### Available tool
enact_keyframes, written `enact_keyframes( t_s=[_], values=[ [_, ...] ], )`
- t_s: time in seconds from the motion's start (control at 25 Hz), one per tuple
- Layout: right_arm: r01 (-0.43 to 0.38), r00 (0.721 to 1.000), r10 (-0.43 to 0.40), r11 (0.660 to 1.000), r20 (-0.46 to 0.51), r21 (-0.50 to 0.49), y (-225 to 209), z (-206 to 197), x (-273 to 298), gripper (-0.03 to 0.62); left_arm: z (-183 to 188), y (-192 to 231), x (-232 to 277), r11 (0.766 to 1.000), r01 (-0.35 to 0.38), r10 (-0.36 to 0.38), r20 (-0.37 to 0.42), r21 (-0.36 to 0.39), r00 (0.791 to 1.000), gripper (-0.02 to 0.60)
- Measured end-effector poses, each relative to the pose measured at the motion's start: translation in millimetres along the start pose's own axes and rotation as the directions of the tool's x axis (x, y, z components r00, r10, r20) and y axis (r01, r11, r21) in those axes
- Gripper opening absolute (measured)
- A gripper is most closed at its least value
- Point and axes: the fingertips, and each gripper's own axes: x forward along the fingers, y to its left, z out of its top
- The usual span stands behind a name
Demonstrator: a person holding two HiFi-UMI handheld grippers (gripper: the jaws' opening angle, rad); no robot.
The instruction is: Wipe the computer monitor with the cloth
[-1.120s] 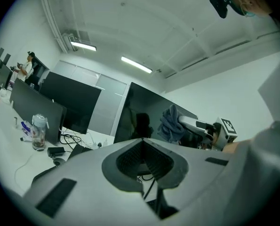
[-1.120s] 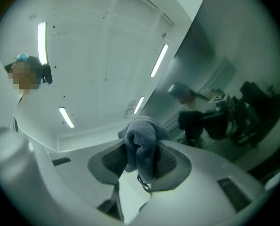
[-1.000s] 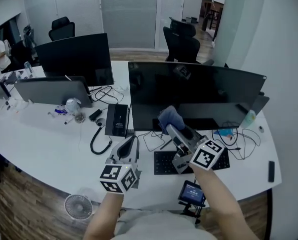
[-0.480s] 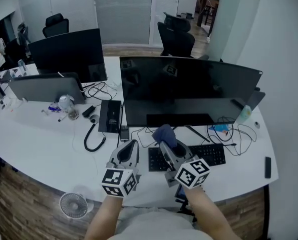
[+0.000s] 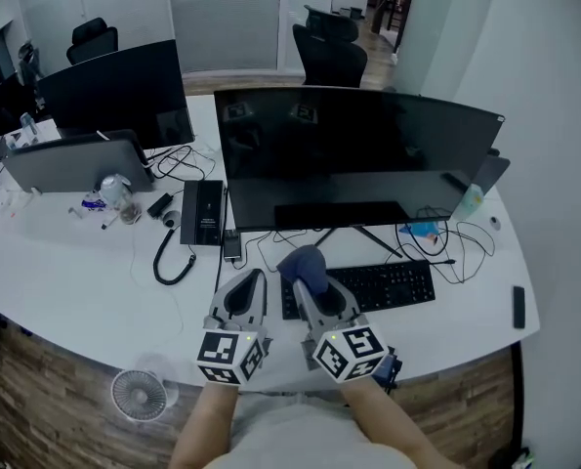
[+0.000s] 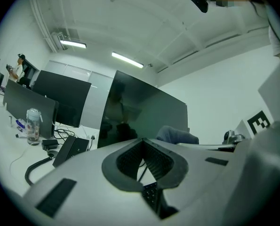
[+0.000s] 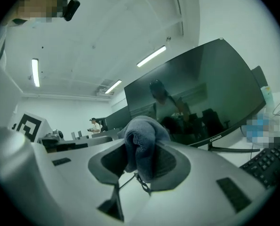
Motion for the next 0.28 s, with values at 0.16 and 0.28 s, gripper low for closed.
enact_keyframes(
  t_s=[0.16, 0.28],
  values=[
    [0.003, 1.0, -0.004, 1.0, -0.009, -0.014, 3.0, -5.7, -4.1, 0.126, -1.0, -3.9, -1.1, 1.0, 0.012, -0.012, 0.008, 0.0, 1.0, 0.008],
    [0.003, 1.0, -0.003, 1.0, -0.013, -0.019, 4.5, -7.6, -5.9, 0.126, -0.6, -7.2, -0.4, 1.0, 0.021, -0.021, 0.014, 0.006, 1.0, 0.008]
  ],
)
